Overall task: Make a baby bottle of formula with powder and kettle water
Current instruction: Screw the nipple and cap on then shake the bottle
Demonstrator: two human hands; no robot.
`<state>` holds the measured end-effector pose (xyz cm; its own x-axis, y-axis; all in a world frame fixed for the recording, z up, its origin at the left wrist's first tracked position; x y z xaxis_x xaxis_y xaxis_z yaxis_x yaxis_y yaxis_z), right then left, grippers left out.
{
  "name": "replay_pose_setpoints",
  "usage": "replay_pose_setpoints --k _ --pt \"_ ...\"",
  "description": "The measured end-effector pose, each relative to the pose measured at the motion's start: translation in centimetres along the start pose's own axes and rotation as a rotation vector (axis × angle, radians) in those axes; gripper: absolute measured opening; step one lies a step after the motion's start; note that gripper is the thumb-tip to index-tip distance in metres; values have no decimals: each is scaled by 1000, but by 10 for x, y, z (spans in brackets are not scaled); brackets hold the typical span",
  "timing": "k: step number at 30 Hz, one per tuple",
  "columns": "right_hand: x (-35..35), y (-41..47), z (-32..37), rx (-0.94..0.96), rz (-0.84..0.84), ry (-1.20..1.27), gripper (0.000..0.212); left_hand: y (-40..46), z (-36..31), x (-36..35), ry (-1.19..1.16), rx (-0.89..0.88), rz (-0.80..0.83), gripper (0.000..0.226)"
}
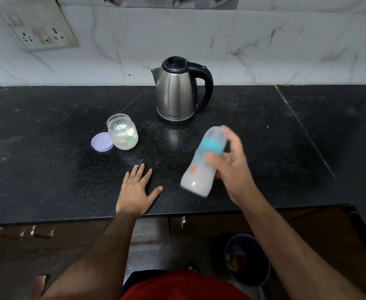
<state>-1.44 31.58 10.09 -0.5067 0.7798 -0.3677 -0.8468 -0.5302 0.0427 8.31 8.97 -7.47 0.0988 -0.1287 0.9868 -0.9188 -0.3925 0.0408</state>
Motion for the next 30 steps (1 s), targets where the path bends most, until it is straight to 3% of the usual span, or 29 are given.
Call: replay_pose_setpoints --k 3,8,14,19,22,24,28,30 --pt "18 6 8 63 -171 77 76 0 0 0 1 2 -2 81" --pt "-14 -5 -12 -66 105 -73 71 0 1 -1 1 3 3 84" --pt "12 3 5 54 -142 82 73 0 0 -1 0 5 -5 82" --pt "-11 -5 -5 -58 87 -44 70 1 2 -2 2 5 -3 84" --pt "13 4 8 19 -142 82 74 0 2 -2 5 5 -5 83" --pt "18 6 9 47 -197 98 77 0 1 -1 5 4 -6 83" --pt "-11 -5 -6 -73 47 -32 71 0 2 -1 3 5 -3 83" --pt "-11 -3 -1 -58 45 -17 70 1 1 -1 0 5 -2 81"
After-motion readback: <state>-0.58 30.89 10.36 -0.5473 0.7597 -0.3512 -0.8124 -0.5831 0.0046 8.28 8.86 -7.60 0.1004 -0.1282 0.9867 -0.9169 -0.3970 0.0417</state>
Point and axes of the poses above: each hand's wrist, its own y-axis towards the middle knuckle, its own x-axis out of the back of the hand, z = x × y, the point moved 10 cm from there along y, towards the middle knuckle, and after that the axes turned 9 degrees about y, right-handed, at the moved point
